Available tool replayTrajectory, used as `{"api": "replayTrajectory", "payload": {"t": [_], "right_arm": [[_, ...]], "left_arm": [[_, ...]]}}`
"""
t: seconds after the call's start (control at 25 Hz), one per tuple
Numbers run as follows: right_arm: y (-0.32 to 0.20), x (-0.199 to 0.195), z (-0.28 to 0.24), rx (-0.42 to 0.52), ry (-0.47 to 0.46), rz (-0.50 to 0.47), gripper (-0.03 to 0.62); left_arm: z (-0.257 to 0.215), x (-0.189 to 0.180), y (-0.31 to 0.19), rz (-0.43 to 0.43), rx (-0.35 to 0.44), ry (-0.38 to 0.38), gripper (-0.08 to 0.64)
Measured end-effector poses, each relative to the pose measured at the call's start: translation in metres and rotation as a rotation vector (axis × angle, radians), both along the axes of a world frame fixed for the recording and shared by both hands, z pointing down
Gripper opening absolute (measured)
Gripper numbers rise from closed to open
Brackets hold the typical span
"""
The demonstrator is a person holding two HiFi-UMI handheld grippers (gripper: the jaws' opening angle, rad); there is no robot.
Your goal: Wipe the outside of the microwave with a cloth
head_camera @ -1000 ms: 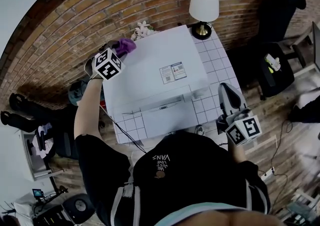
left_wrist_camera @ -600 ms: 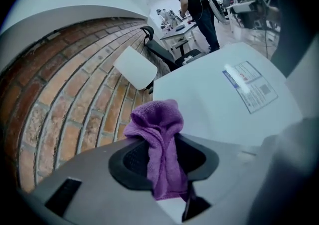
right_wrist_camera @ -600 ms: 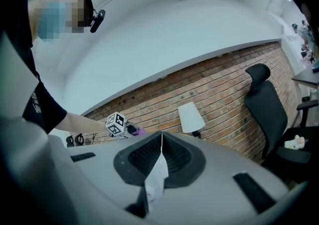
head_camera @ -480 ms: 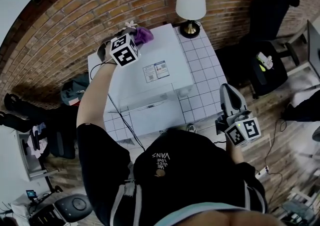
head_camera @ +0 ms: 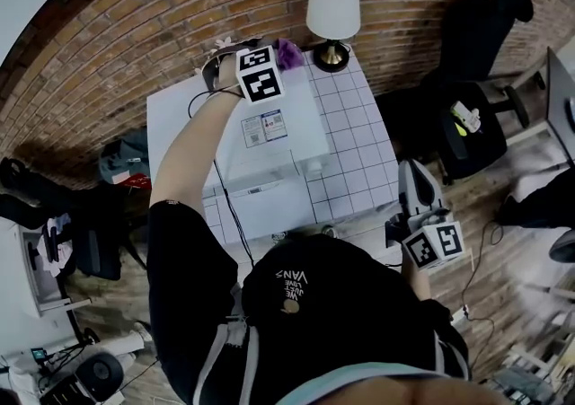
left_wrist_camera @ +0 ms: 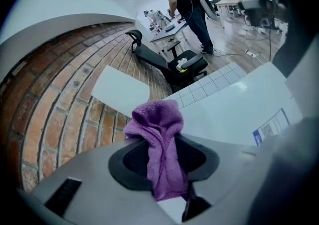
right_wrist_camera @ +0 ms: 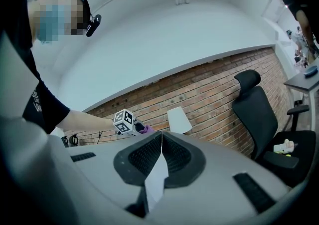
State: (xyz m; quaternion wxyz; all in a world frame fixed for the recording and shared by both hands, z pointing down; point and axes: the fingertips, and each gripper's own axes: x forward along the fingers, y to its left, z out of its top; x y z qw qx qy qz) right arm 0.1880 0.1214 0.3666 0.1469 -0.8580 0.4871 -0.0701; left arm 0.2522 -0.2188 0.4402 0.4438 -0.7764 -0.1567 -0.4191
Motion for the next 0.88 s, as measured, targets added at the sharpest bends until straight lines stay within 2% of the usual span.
{"api": "replayTrajectory", "payload": {"t": [0.2, 0.36, 0.56, 0.88], "right_arm": [[-0.002, -0.001, 0.000, 0.001, -0.007, -0.006, 0.005], [-0.018, -0.005, -0.002, 0.005, -0.003, -0.041, 0.004], [-0.063, -0.022, -0.005, 0.014, 0.008, -0.150, 0.005], [-0.142, -0.062, -0.006, 0.021, 0.017, -0.343, 0.004]], "left_arm": [[-0.003, 0.004, 0.009, 0.009, -0.024, 0.006, 0.141], [-0.007, -0.021, -0.007, -0.005, -0.020, 0.006, 0.141], [-0.014, -0.106, -0.066, -0.102, 0.002, 0.004, 0.141], [-0.013, -0.275, -0.166, -0.371, 0.029, -0.024, 0.141]]}}
